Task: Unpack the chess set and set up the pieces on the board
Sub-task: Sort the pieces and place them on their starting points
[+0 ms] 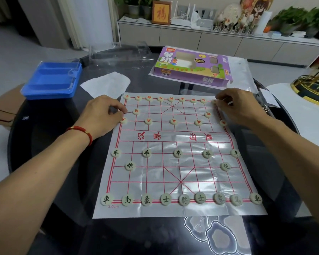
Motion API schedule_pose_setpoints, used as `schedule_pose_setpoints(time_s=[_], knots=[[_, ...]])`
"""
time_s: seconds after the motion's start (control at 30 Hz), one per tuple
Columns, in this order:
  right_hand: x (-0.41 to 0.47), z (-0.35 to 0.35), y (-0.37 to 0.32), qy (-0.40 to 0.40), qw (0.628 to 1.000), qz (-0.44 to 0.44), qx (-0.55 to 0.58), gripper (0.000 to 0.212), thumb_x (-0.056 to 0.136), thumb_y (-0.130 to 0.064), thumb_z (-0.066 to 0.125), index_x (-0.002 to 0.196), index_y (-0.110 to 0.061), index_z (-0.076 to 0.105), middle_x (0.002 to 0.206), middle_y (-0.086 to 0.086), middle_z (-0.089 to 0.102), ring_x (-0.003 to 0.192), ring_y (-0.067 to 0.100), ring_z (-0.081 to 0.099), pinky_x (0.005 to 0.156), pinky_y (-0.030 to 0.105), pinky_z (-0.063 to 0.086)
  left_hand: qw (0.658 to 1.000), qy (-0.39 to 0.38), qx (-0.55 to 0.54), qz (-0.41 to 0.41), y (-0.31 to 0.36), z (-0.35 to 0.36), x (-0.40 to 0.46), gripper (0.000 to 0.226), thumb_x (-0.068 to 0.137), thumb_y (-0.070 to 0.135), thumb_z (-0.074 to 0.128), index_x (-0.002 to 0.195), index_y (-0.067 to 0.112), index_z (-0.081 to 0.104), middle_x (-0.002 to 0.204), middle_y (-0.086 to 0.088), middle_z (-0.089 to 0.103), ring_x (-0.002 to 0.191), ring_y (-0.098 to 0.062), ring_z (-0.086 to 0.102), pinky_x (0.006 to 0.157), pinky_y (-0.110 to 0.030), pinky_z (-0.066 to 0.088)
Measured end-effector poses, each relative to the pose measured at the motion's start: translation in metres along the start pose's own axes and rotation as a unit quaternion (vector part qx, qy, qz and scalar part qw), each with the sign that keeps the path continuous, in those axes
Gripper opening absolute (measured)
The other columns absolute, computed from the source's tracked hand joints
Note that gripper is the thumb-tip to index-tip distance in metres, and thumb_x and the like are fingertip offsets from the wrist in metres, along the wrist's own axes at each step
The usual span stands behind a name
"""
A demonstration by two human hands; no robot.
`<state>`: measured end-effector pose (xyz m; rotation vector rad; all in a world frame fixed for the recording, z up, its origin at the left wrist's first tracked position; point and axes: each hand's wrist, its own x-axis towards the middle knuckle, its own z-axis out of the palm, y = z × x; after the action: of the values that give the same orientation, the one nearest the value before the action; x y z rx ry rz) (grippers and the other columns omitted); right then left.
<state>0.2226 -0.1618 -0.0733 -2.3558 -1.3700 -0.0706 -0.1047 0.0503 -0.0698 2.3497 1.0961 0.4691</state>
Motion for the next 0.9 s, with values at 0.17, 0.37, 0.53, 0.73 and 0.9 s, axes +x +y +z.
schedule_pose_setpoints(time_s=[0.17,0.37,0.53,0.73,0.9], knots=[[-0.006,-0.005,-0.009,-0.001,1.000,-0.006,-0.008,0.025,0.100,-0.018,0.059,0.122,-0.011,0.069,0.117,0.010,0.071,0.100,0.021,0.065,0.088,0.035,0.055,1.000,-0.002,-0.011,-0.003,-0.001,-0.001,0.001,0.017,0.096,0.021,0.063,0.106,0.026,0.076,0.124,0.002,0.059,0.100,-0.013,0.054,0.075,-0.021,0.043],[-0.014,-0.015,-0.010,-0.039,0.999,-0.001,-0.029,0.028,0.104,-0.013,0.050,0.130,-0.012,0.058,0.124,0.012,0.067,0.110,0.028,0.065,0.087,0.035,0.054,1.000,-0.010,-0.003,0.004,0.002,0.000,0.000,0.025,0.100,0.026,0.057,0.117,0.020,0.073,0.117,0.003,0.061,0.092,-0.011,0.055,0.061,-0.011,0.038],[-0.023,-0.017,-0.006,-0.071,0.997,0.000,-0.024,0.034,0.100,-0.003,0.046,0.133,-0.011,0.052,0.128,0.009,0.066,0.119,0.025,0.063,0.096,0.034,0.052,1.000,-0.026,0.012,0.013,0.002,0.000,0.001,0.032,0.100,0.032,0.056,0.125,0.018,0.070,0.120,0.003,0.056,0.100,-0.012,0.054,0.073,-0.020,0.045],[-0.030,-0.018,-0.008,-0.089,0.995,-0.030,-0.037,0.034,0.101,-0.005,0.046,0.133,-0.013,0.054,0.130,0.007,0.066,0.117,0.024,0.064,0.096,0.038,0.055,0.999,-0.039,0.027,0.003,0.003,0.001,0.003,0.037,0.100,0.036,0.055,0.131,0.020,0.066,0.126,0.000,0.051,0.106,-0.013,0.050,0.079,-0.026,0.043],[-0.033,-0.017,-0.006,-0.082,0.996,-0.028,-0.037,0.034,0.100,-0.006,0.047,0.132,-0.014,0.054,0.127,0.004,0.067,0.115,0.022,0.065,0.095,0.039,0.056,0.999,-0.046,0.021,-0.001,0.000,0.000,0.006,0.036,0.099,0.037,0.055,0.131,0.023,0.066,0.121,0.001,0.050,0.107,-0.013,0.049,0.081,-0.027,0.042]])
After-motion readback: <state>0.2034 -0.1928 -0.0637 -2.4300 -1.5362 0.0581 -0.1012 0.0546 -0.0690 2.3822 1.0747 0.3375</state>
